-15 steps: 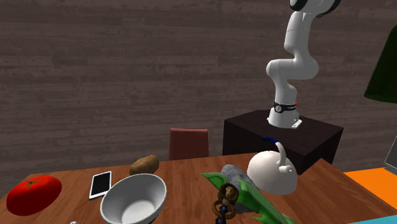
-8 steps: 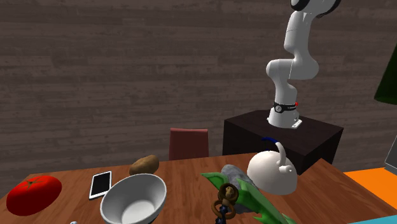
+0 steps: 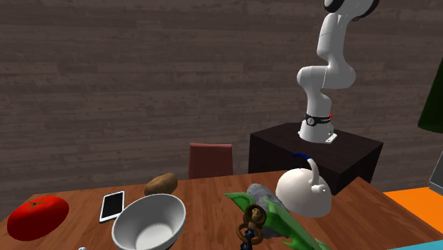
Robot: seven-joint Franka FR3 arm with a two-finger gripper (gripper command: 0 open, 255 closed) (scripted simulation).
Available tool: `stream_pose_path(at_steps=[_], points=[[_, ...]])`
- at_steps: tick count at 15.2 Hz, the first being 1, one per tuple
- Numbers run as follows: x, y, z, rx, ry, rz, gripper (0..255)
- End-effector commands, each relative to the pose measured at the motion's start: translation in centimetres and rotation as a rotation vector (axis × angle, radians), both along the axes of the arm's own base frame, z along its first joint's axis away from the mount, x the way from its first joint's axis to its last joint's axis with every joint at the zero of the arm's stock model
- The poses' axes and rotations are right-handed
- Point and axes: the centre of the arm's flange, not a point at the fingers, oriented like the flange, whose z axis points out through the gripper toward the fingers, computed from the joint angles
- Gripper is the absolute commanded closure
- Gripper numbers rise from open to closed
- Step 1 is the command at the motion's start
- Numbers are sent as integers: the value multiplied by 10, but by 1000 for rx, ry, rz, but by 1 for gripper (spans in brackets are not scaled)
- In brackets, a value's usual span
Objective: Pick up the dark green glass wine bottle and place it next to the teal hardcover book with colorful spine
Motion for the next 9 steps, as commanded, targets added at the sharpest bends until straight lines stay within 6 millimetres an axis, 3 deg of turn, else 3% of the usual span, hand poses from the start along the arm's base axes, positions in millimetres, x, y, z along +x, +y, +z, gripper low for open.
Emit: stream_pose_path(at_steps=[1, 9], points=[[0, -1, -10, 1, 0, 0, 255], [0, -1, -53, 1, 0, 0, 255]])
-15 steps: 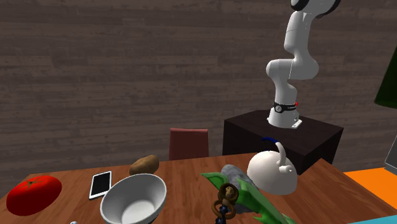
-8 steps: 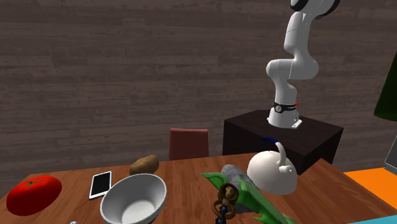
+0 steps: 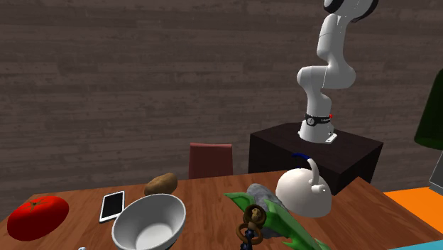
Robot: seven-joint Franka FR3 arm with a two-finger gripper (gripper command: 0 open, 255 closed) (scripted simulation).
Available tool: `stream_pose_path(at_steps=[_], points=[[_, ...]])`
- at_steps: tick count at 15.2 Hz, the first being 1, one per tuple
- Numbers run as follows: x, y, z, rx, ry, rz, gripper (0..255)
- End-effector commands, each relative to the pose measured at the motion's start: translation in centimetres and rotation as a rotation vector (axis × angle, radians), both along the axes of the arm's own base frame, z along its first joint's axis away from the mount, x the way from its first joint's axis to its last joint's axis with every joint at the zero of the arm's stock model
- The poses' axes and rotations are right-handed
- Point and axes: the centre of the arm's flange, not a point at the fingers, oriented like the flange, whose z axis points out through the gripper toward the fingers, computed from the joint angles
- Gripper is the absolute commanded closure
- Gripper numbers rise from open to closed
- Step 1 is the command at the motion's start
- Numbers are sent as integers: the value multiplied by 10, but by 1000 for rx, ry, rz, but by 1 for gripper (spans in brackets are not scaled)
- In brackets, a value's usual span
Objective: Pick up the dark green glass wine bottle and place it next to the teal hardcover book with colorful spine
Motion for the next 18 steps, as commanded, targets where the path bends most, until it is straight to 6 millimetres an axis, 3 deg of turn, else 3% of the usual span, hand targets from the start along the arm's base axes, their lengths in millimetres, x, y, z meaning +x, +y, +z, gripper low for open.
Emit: stream_pose_path(at_steps=[1, 18], points=[[0, -1, -11, 1, 0, 0, 255], [0, -1, -100, 1, 0, 0, 255]])
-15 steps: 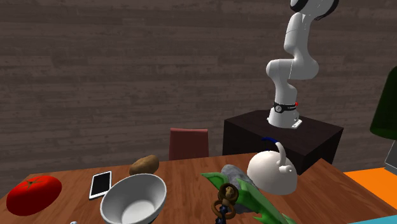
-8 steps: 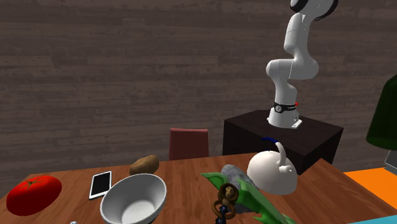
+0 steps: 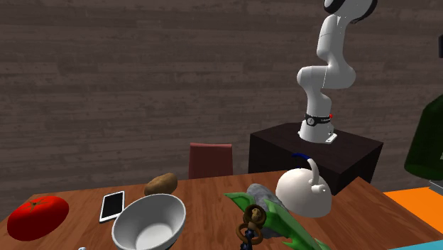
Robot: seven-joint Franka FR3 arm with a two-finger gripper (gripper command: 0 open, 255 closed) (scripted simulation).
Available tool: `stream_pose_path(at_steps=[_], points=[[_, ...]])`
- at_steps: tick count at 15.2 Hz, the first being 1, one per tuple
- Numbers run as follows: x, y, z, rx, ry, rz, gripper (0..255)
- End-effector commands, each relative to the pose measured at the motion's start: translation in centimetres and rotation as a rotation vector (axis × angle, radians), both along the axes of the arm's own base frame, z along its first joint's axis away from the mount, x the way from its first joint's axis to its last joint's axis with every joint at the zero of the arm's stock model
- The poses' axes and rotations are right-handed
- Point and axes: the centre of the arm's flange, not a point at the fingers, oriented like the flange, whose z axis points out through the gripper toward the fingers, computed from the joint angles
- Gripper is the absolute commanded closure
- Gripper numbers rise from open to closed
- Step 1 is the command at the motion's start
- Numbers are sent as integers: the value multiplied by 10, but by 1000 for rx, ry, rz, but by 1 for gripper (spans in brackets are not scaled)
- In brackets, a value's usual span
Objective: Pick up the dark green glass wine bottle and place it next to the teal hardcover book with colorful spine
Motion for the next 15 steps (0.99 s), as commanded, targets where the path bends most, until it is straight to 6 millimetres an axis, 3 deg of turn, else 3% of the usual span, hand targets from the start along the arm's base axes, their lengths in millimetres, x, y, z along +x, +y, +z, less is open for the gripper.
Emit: stream_pose_path(at_steps=[1, 15], points=[[-1, -1, -11, 1, -1, 0, 255], [-1, -1, -85, 1, -1, 0, 255]])
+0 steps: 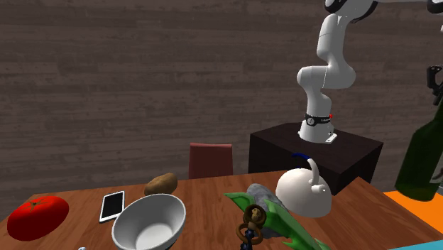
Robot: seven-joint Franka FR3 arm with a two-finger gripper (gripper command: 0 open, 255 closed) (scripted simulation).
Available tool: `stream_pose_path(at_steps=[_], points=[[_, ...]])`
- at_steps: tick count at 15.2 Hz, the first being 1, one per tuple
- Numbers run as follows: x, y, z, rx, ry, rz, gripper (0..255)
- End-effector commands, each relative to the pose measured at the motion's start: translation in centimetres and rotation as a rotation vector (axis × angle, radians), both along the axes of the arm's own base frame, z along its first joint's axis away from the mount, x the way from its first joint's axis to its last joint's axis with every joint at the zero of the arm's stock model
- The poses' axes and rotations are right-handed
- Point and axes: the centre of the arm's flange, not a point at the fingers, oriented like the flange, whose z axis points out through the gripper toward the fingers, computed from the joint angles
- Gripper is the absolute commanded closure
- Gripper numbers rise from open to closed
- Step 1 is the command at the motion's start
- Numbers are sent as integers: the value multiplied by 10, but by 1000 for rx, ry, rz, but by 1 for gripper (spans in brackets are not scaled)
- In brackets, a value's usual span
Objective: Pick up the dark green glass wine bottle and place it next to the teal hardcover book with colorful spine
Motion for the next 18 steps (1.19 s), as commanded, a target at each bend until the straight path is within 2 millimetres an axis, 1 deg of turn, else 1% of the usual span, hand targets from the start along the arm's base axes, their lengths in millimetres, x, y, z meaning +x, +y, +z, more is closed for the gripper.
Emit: stream_pose_path(at_steps=[1, 18], points=[[1, 0, -12, 1, -1, 0, 255], [1, 0, -101, 1, -1, 0, 255]])
